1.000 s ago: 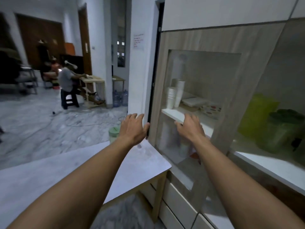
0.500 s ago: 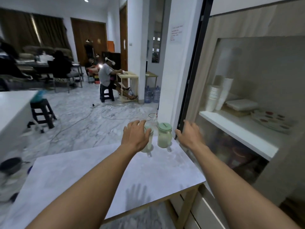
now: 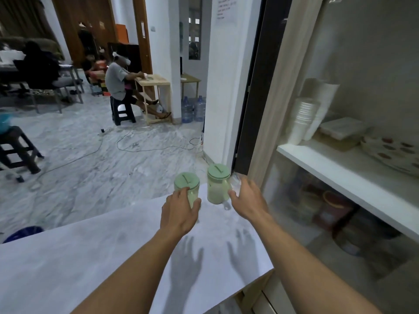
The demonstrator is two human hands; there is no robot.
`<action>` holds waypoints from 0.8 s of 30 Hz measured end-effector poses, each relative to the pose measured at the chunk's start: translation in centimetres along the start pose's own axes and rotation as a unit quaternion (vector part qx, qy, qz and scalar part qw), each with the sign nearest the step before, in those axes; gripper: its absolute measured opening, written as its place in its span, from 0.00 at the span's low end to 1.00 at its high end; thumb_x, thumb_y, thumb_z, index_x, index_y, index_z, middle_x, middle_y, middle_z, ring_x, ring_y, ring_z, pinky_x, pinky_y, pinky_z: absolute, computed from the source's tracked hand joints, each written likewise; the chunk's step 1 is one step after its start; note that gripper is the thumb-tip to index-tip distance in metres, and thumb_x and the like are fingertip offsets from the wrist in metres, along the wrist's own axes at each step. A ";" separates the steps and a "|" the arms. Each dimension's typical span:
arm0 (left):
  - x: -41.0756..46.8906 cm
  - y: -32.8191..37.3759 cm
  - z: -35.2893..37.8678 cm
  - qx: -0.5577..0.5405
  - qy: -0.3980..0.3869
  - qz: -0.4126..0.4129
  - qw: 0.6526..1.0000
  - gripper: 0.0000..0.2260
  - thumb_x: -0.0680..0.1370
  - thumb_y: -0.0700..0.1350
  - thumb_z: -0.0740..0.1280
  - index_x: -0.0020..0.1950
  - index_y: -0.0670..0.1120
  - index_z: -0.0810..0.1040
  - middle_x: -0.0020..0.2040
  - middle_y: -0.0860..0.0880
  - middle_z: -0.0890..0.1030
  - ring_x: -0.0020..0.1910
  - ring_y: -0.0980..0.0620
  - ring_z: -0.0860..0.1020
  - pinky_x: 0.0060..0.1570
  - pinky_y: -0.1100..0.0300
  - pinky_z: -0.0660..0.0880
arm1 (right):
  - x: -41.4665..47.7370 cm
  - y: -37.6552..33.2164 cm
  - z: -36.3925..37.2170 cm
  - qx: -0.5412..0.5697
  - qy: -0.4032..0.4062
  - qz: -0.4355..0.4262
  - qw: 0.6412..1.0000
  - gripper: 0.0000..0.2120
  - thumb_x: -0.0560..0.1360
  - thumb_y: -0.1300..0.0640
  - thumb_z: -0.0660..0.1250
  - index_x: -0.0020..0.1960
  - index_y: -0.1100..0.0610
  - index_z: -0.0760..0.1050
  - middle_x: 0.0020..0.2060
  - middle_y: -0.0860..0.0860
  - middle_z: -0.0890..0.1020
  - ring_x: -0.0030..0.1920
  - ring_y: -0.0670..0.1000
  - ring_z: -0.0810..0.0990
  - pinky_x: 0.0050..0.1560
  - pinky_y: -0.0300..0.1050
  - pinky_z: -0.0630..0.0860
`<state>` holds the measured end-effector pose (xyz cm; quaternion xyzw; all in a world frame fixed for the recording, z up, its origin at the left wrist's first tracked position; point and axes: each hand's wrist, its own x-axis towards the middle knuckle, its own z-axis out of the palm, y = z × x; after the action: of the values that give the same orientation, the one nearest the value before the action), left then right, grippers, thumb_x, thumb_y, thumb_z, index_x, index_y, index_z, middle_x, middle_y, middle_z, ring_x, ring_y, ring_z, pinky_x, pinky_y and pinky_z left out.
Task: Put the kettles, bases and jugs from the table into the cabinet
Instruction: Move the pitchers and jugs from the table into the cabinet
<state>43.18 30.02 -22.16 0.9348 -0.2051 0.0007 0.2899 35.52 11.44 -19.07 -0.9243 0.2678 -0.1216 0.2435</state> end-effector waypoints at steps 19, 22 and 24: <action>8.8 -2.3 15.3 -0.173 0.095 -0.254 0.947 0.26 0.74 0.60 0.70 0.65 0.48 0.69 0.60 0.49 0.76 0.60 0.46 0.73 0.57 0.51 0.72 | 14.5 8.2 13.6 0.126 -0.063 0.080 0.987 0.28 0.78 0.50 0.70 0.72 0.55 0.63 0.67 0.55 0.74 0.65 0.60 0.75 0.58 0.53 0.74; 9.8 -2.2 16.2 -0.236 0.095 -0.271 0.928 0.21 0.72 0.61 0.71 0.58 0.50 0.72 0.53 0.52 0.78 0.53 0.51 0.77 0.50 0.56 0.73 | 15.5 8.6 15.1 0.173 -0.055 0.107 0.978 0.23 0.77 0.51 0.71 0.67 0.55 0.67 0.61 0.55 0.79 0.61 0.59 0.78 0.54 0.51 0.75; 10.5 -1.9 16.4 -0.256 0.095 -0.280 0.920 0.15 0.74 0.58 0.71 0.53 0.51 0.74 0.46 0.55 0.79 0.46 0.53 0.76 0.46 0.58 0.70 | 16.1 8.8 15.8 0.204 -0.051 0.121 0.970 0.20 0.78 0.51 0.71 0.65 0.57 0.69 0.56 0.55 0.81 0.57 0.58 0.79 0.51 0.48 0.73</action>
<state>51.64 18.51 -35.59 0.8433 0.1006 -0.0443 0.5260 50.64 2.11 -35.53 -0.8209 0.3341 -0.0963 0.4531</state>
